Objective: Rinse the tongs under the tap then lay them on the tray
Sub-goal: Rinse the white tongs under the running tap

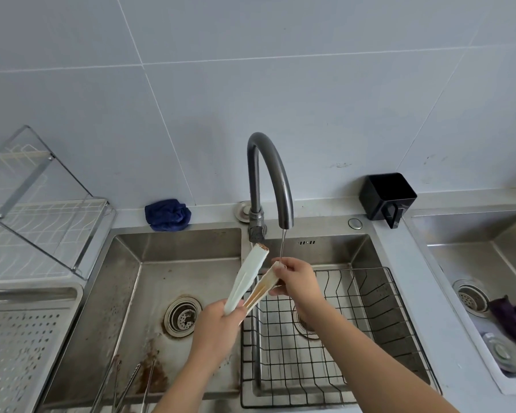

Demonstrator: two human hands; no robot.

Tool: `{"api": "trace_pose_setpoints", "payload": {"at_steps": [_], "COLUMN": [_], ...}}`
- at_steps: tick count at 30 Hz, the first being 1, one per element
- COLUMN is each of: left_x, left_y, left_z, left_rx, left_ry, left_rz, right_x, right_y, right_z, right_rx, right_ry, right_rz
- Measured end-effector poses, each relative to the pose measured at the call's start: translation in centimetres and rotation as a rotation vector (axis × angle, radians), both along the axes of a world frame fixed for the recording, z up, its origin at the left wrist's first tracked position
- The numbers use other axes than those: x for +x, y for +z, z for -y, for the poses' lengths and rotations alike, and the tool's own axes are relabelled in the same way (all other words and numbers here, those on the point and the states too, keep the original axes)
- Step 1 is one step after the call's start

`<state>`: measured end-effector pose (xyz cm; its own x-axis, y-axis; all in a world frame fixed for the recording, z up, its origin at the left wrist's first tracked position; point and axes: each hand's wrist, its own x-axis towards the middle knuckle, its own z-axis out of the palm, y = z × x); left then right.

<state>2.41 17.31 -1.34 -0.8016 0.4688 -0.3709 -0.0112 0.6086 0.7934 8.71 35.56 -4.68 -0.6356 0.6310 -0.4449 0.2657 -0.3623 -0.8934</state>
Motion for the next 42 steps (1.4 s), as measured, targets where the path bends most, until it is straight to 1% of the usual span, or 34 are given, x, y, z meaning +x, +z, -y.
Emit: {"api": "trace_pose_setpoints", "payload": {"at_steps": [3,6,7,9,11,13,14,16,18,20,24,28,32,37,42], "left_x": [-0.2,-0.2,-0.2,-0.3,-0.6,-0.7,-0.8,-0.7,-0.3,0.0,-0.3,-0.2,-0.5,-0.4,-0.7], "left_y": [0.1,0.4,0.6,1.0,1.1,0.9,0.8,0.4,0.4,0.5,0.2,-0.4,-1.0,-1.4,-2.0], "left_z": [-0.4,-0.6,-0.6,-0.4,-0.3,-0.2,-0.1,0.1,0.1,0.2,1.4,2.1,2.5,2.0,1.6], "left_rx": [-0.015,-0.008,0.006,0.014,-0.015,-0.054,-0.078,-0.108,-0.112,-0.127,-0.159,-0.115,-0.118,-0.073,-0.054], "left_ry": [-0.008,-0.002,0.008,0.009,-0.017,-0.033,-0.045,-0.093,-0.112,-0.105,-0.118,-0.208,-0.285,-0.415,-0.473], "left_rz": [0.004,0.027,0.042,0.034,-0.027,-0.084,-0.121,-0.22,-0.308,-0.383,-0.487,-0.574,-0.603,-0.61,-0.641], "right_x": [0.1,-0.1,-0.2,-0.2,0.0,0.2,0.2,-0.1,-0.7,-1.1,-1.2,-1.3,-0.4,0.2,0.9], "right_y": [-0.2,0.1,0.1,0.2,0.2,0.2,0.2,0.3,0.4,0.5,0.4,0.5,0.7,-0.1,0.4], "right_z": [0.5,0.0,-0.3,-0.6,-0.3,0.1,0.3,0.7,1.2,1.7,1.9,1.5,0.9,0.7,-0.3], "right_rx": [0.066,0.128,0.106,-0.014,-0.102,-0.135,-0.15,-0.164,-0.134,-0.108,-0.134,-0.12,-0.236,-0.153,-0.229], "right_ry": [0.098,0.014,-0.009,-0.034,0.011,0.07,0.067,-0.005,-0.109,-0.164,-0.035,-0.051,0.006,-0.119,-0.025], "right_rz": [0.073,0.114,0.108,0.061,0.002,-0.054,-0.079,-0.104,-0.076,-0.046,-0.052,-0.054,-0.133,-0.179,-0.209]}}
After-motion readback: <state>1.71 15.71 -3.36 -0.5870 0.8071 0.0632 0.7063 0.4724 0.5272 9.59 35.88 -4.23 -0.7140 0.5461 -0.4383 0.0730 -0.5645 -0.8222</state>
